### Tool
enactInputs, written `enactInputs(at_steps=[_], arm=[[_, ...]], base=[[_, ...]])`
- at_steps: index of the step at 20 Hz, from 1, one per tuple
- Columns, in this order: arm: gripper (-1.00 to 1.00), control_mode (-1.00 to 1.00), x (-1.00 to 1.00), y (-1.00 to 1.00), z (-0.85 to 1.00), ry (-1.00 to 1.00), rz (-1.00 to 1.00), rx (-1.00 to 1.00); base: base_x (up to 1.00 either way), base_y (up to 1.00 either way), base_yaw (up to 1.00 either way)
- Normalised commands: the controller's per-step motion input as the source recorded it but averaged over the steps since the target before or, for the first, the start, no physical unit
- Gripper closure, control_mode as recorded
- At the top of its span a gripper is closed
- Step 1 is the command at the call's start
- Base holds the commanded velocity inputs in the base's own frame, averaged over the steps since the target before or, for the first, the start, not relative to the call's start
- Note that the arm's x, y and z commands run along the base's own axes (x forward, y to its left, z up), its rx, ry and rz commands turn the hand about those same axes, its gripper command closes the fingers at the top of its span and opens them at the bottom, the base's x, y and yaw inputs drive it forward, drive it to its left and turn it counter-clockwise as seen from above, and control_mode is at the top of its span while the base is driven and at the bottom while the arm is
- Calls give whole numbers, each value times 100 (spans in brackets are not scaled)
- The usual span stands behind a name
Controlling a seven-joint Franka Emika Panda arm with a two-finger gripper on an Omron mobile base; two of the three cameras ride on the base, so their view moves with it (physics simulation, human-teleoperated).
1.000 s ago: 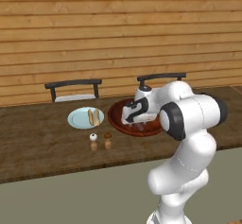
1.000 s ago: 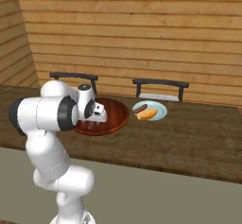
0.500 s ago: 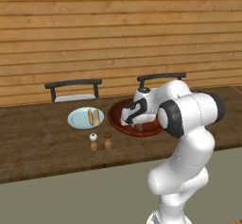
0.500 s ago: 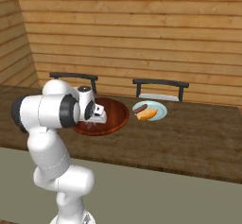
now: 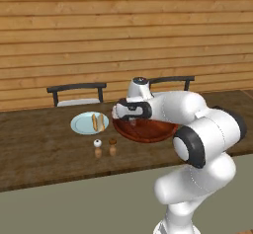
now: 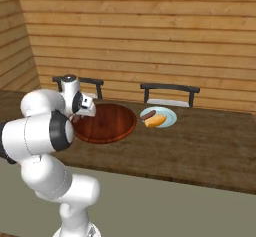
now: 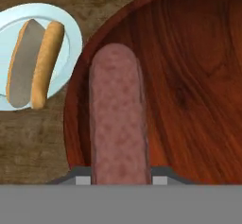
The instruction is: Place one bun and one sausage from the bowl on each plate.
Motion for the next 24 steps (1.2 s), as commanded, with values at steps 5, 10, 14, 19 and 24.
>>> enactInputs(at_steps=[5, 10, 14, 19, 24], arm=[[100, -100, 4, 100, 46, 0, -9, 9], [100, -100, 18, 100, 5, 0, -18, 2], [100, -100, 37, 100, -1, 2, -22, 0], [100, -100, 44, 42, -21, 3, -6, -2], [100, -100, 69, 3, -51, 0, 0, -4]], base=[[0, 0, 0], [0, 0, 0], [0, 0, 0], [0, 0, 0], [0, 0, 0]])
